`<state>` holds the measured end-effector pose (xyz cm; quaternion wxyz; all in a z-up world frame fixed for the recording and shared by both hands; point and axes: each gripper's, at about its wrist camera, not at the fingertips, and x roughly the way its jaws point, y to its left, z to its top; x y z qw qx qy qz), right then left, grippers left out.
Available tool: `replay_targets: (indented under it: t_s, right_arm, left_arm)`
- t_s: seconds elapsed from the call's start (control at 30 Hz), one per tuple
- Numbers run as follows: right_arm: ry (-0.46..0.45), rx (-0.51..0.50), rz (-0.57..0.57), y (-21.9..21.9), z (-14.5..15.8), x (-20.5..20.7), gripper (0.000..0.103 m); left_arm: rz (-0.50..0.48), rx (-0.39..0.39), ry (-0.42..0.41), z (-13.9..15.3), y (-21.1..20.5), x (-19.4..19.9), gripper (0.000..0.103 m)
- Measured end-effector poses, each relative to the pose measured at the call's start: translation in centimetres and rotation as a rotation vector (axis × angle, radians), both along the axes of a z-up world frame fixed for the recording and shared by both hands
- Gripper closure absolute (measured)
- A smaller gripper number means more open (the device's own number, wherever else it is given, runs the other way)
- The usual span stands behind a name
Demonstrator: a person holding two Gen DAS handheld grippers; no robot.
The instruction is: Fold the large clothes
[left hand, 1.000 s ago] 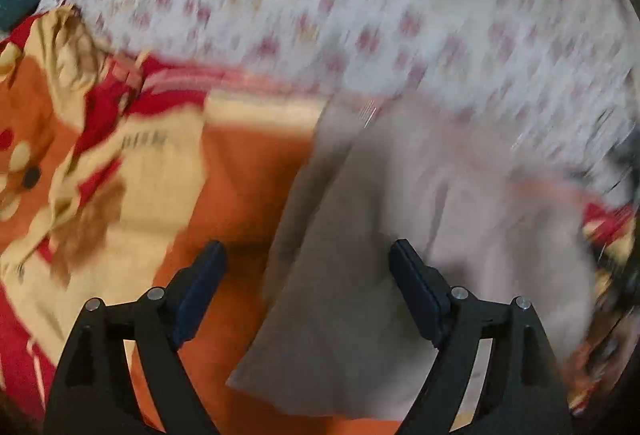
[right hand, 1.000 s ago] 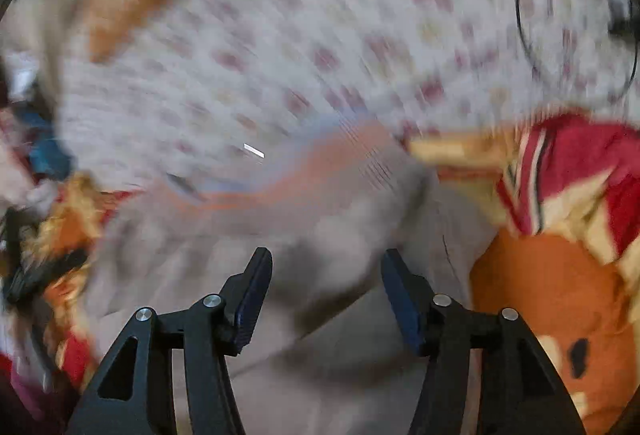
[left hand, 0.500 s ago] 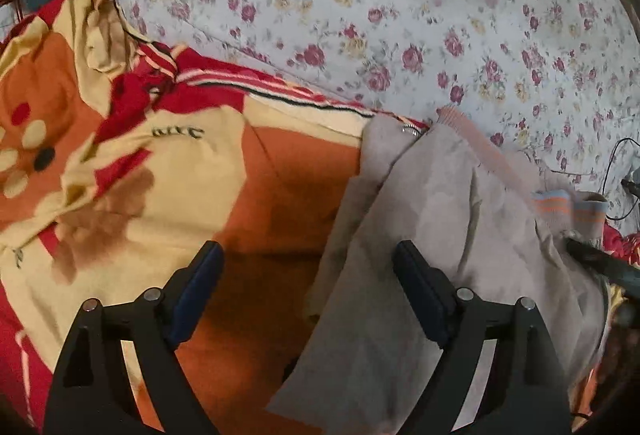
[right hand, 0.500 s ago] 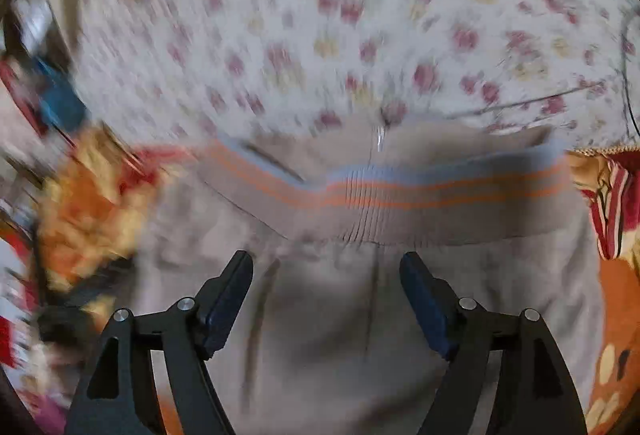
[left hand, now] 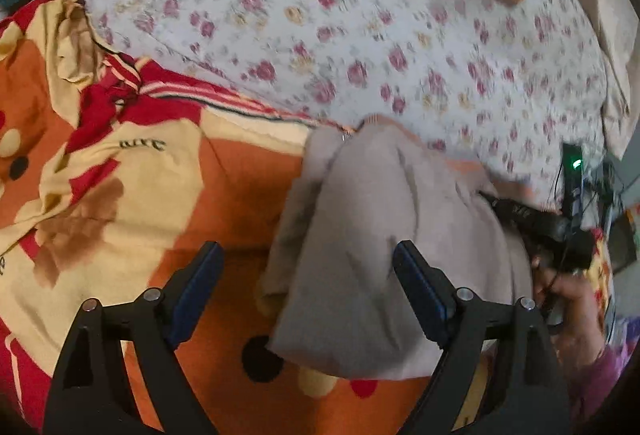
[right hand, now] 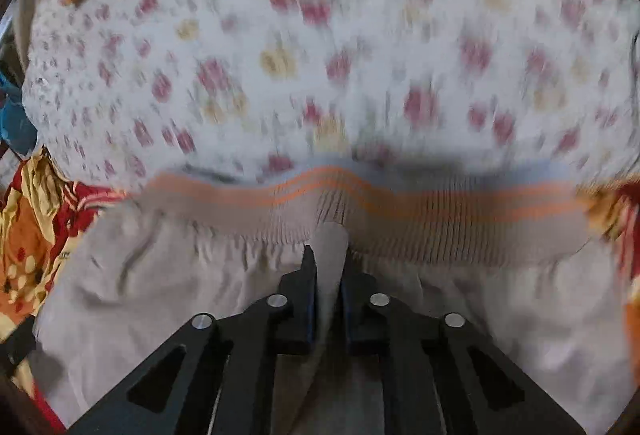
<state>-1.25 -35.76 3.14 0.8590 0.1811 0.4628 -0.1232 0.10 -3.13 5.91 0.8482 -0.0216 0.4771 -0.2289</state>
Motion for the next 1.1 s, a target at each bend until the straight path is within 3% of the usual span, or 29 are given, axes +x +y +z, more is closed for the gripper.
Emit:
replay_targets:
  t_s: [0.13,0.23,0.37,0.5,0.53,0.57,0.6,0.63,0.67,0.77,0.87,1.0,1.1]
  right_arm:
    - [-0.064,0.151,0.006,-1.5,1.9,-4.7,0.046]
    - [-0.098,0.163,-0.017,-3.1,3.9,-10.3,0.034]
    - [-0.119,0.066,-0.143,-5.6,5.5,-18.4,0.021]
    - [-0.067,0.054,-0.197,-7.7,4.3,-23.3,0.021]
    - [-0.055,0.073,-0.191,-7.7,3.6,-23.8,0.023]
    - [-0.048,0.093,-0.169,-7.9,3.4,-24.2,0.037]
    - [-0.049,0.109,-0.137,-7.3,3.1,-24.4,0.052]
    - [-0.043,0.105,-0.103,-6.6,2.8,-24.1,0.085]
    - [-0.024,0.038,-0.082,-5.6,2.8,-23.9,0.093]
    - [-0.033,-0.056,-0.049,-4.5,3.3,-24.1,0.097]
    - [-0.027,-0.167,-0.094,-5.3,4.7,-25.8,0.102]
    - [0.054,-0.203,-0.168,-7.4,2.7,-26.1,0.103]
    - [0.039,-0.119,-0.177,-7.5,1.9,-26.4,0.103]
  left_arm:
    - [-0.013,0.058,0.014,-1.1,-0.5,-0.1,0.015]
    - [-0.002,0.056,0.039,-1.7,-0.4,0.0,0.015]
    - [0.012,0.083,0.052,-2.5,-0.5,-0.2,0.015]
    - [0.037,0.116,0.061,-3.4,-0.5,-0.7,0.015]
    - [0.044,0.114,0.064,-3.6,-0.4,-0.8,0.015]
    - [0.05,0.112,0.064,-3.7,-0.2,-0.8,0.015]
    - [0.056,0.113,0.063,-3.9,-0.1,-0.7,0.015]
    - [0.063,0.116,0.061,-4.0,0.0,-0.7,0.013]
    - [0.067,0.118,0.058,-4.2,0.2,-0.6,0.012]
    - [0.062,0.128,0.041,-4.1,0.3,-0.7,0.012]
    - [0.068,0.141,0.032,-3.8,0.5,-0.6,0.011]
    - [0.079,0.114,0.06,-3.5,1.1,-0.4,0.012]
    - [0.063,0.08,0.06,-2.5,1.9,-1.2,0.012]
